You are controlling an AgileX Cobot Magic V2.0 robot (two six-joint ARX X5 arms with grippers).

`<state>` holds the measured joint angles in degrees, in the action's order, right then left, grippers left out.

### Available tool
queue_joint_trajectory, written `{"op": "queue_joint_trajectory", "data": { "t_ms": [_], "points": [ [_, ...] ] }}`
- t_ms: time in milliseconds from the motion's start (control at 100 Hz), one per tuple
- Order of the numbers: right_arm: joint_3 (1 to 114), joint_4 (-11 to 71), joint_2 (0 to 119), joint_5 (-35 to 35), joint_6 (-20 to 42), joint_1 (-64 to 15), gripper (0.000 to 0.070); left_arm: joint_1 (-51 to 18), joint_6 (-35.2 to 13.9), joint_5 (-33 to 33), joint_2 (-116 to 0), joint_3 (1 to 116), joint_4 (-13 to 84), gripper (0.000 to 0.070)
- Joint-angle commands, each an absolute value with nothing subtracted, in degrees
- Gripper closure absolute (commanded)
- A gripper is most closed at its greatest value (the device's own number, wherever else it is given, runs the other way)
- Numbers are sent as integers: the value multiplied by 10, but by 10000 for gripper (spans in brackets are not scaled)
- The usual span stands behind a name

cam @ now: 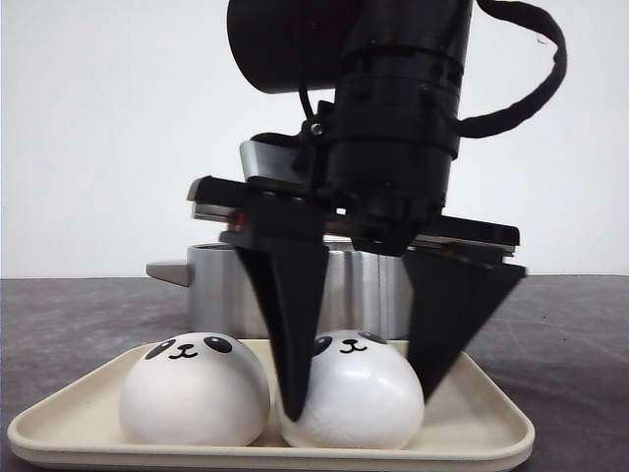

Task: Steam buns
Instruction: 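Lower the right gripper onto the nearer panda bun and grasp, then lift the bun with the right gripper and place it in the pot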

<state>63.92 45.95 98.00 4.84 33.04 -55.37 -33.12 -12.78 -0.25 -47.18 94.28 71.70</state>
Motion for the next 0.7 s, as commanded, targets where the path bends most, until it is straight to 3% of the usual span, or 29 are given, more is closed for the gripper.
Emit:
{"op": "queue_joint_trajectory", "data": {
  "t_ms": [0, 90, 130, 320, 500, 690],
  "points": [
    [647, 456, 989, 42, 331, -558, 423, -335, -120, -5, -475, 952, 712, 27],
    [647, 458, 989, 41, 330, -556, 568, -335, -120, -5, -475, 952, 712, 27],
    [647, 457, 989, 41, 329, -556, 699, -335, -119, -5, -475, 952, 712, 27],
    [651, 459, 982, 3, 328, -562, 699, -335, -114, -5, -475, 952, 712, 27],
    [706, 495, 902, -8, 328, -578, 699, -335, -114, -5, -475, 952, 711, 27],
    [827, 493, 851, -100, 303, -578, 699, -335, -114, -5, -475, 952, 700, 27]
  ]
}}
